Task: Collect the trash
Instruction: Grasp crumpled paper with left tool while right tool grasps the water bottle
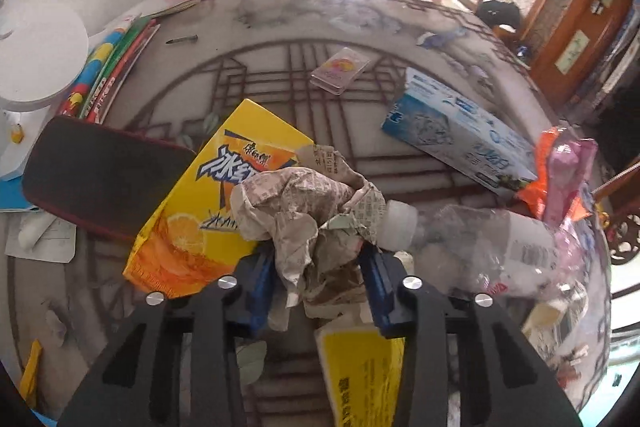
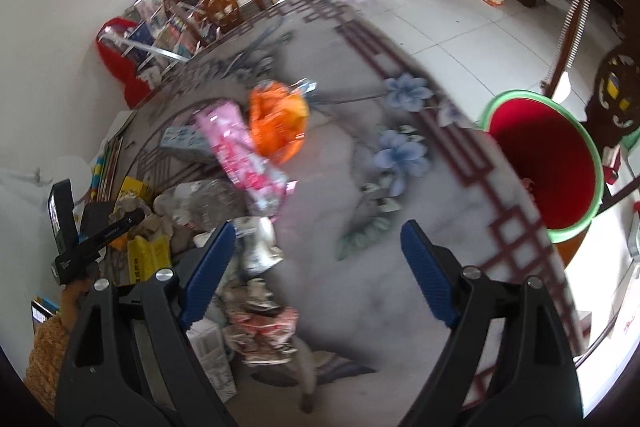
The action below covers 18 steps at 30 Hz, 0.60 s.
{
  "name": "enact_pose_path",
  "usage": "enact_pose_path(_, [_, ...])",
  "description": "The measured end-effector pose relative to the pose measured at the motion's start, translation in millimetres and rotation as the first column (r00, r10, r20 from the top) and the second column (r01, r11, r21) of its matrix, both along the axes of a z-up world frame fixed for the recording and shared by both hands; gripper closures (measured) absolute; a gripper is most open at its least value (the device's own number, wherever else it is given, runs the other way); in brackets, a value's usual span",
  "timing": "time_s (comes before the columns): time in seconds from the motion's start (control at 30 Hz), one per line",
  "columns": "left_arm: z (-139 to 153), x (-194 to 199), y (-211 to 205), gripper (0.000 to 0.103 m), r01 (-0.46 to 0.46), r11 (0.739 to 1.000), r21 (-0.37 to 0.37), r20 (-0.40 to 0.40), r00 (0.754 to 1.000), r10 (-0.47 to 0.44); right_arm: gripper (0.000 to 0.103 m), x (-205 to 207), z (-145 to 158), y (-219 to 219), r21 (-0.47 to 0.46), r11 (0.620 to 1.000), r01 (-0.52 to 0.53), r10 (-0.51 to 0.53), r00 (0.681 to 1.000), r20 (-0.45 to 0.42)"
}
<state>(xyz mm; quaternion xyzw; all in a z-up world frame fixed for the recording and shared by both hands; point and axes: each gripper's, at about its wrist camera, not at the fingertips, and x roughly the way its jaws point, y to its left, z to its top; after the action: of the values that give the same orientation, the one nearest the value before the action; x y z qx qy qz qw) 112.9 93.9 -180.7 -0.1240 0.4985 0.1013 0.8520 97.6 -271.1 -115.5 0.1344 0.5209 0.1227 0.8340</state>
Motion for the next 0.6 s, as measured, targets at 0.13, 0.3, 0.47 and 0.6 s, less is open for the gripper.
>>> enact_pose_path(0.13, [20.5, -28.1, -1.0, 0.069, 0.026, 0.999, -0.024, 0.064, 0.998, -0.024, 0.02, 2.1, 1.9, 41.3, -0.033, 0.995, -0.096, 0.096, 0.995, 0.014])
enact_pose_path(0.3, [40.3, -66.9, -7.1, 0.068, 0.059, 0.998, -0.036, 0.12, 0.991, -0.054, 0.02, 17.6, 3.2, 103.6, -0.118, 0.947, -0.3, 0.304, 0.952, 0.021])
enact_pose_path(0.47, [35.8, -88.0, -1.4, 0.068, 0.047, 0.996, -0.075, 0.118, 0.992, -0.038, 0.02, 42.4, -16.9, 170.1, -0.211, 0.83, -0.516, 0.519, 0.853, -0.046])
enact_pose_path(0.6, [22.3, -93.2, 15.6, 0.062, 0.0, 0.996, -0.095, 0.086, 0.996, 0.009, 0.02, 56.4, -42.7, 203.7, -0.271, 0.752, -0.601, 0.59, 0.797, -0.133])
